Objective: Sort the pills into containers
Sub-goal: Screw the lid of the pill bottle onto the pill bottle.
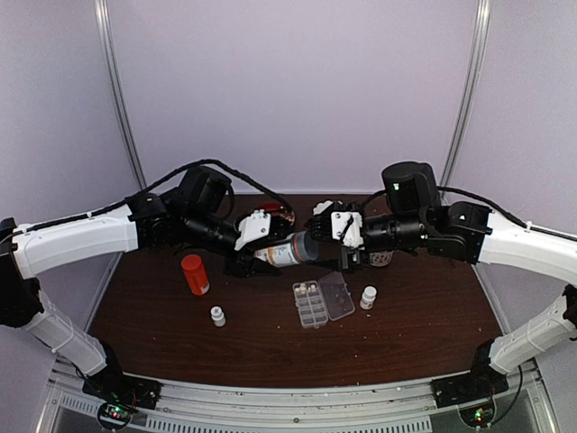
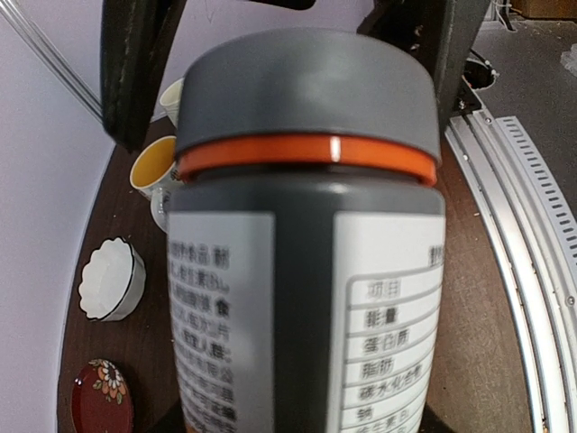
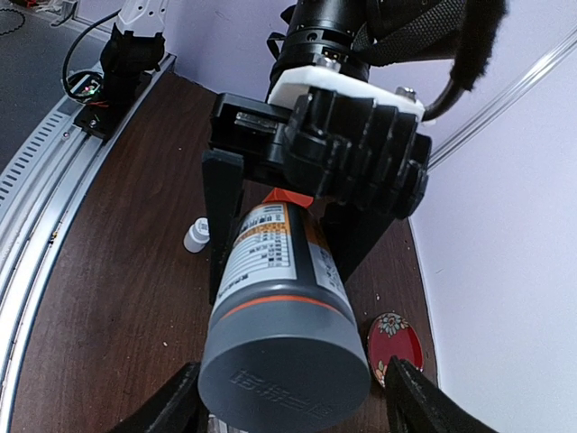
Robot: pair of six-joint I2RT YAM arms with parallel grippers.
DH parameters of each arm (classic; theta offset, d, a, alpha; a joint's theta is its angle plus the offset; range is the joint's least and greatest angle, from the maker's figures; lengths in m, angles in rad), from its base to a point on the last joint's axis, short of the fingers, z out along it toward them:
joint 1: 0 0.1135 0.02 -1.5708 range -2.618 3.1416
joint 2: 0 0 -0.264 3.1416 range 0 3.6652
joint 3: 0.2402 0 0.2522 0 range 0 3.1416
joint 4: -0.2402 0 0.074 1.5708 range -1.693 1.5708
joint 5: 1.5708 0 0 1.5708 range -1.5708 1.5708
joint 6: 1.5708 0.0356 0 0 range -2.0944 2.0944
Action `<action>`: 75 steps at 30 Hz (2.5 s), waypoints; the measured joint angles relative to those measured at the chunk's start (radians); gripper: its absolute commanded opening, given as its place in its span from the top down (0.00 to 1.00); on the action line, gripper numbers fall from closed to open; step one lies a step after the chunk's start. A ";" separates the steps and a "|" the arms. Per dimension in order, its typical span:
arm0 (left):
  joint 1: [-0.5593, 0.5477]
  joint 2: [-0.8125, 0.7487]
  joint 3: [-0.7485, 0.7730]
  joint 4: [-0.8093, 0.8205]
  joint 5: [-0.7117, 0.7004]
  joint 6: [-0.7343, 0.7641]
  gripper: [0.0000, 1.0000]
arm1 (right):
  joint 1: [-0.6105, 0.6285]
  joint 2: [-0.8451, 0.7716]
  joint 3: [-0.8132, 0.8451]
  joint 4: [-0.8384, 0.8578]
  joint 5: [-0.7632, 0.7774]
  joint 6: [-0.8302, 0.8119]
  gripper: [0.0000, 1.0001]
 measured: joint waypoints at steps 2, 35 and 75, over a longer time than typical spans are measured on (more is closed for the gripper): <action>0.000 0.000 0.000 0.000 0.001 0.000 1.00 | 0.000 0.000 0.000 -0.001 0.000 0.001 0.32; -0.005 0.024 0.103 -0.084 -0.048 0.008 1.00 | 0.034 -0.027 0.003 -0.004 0.091 0.718 0.98; 0.000 0.032 0.117 0.027 -0.013 0.049 1.00 | 0.021 -0.068 0.046 -0.054 0.105 0.518 0.10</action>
